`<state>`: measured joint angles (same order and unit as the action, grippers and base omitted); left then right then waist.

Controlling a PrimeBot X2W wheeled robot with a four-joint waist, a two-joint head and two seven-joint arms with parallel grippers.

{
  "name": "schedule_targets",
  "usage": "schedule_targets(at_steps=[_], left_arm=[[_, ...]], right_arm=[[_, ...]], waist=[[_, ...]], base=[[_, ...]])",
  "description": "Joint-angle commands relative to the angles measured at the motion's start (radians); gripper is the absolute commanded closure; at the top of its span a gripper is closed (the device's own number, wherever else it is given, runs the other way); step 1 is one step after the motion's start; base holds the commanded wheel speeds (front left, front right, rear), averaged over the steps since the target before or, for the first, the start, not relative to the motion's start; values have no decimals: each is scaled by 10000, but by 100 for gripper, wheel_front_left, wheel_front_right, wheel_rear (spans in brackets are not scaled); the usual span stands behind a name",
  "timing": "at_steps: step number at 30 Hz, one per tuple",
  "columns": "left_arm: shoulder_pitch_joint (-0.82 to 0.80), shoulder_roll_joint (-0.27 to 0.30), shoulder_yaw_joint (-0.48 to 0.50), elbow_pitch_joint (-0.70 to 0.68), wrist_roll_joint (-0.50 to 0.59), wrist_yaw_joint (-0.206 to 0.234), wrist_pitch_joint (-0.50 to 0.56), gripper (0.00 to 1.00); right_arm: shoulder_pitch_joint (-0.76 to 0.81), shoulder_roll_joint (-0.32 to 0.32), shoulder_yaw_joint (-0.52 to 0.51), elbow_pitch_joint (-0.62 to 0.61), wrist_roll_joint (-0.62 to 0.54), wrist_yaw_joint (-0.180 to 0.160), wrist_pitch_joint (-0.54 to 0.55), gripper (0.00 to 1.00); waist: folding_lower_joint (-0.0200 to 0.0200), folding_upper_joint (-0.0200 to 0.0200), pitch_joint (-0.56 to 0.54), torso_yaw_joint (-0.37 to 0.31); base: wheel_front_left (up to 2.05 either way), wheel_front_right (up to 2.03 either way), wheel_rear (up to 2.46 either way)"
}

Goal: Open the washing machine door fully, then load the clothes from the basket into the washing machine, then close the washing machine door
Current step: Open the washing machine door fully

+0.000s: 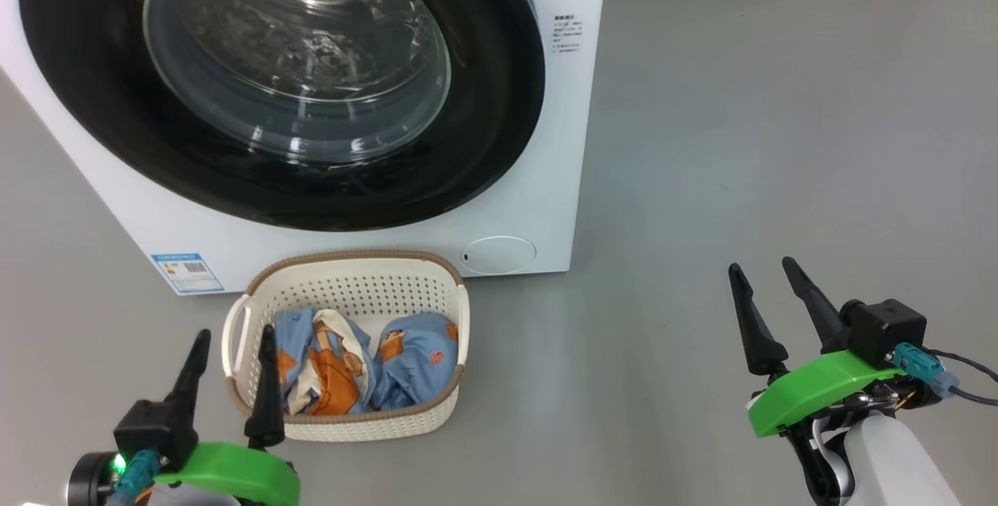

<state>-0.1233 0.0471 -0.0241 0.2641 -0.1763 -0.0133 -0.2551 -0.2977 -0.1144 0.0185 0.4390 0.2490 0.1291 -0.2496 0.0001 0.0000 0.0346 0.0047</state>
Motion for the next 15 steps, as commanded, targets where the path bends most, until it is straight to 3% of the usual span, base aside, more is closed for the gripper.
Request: schedule_targets(at_steps=[1,15], left_arm=[[-288,152,333,-349,160,7,-67,0],[-75,98,315,-439,184,28,-67,0]], right_arm=[[-339,32,226,-305,56,16,-122,0],[-204,12,248,-374,123,16,-122,0]], waist=[[0,0,27,-8],[0,0,-112,22]], base=[[27,27,-54],[2,2,-5]])
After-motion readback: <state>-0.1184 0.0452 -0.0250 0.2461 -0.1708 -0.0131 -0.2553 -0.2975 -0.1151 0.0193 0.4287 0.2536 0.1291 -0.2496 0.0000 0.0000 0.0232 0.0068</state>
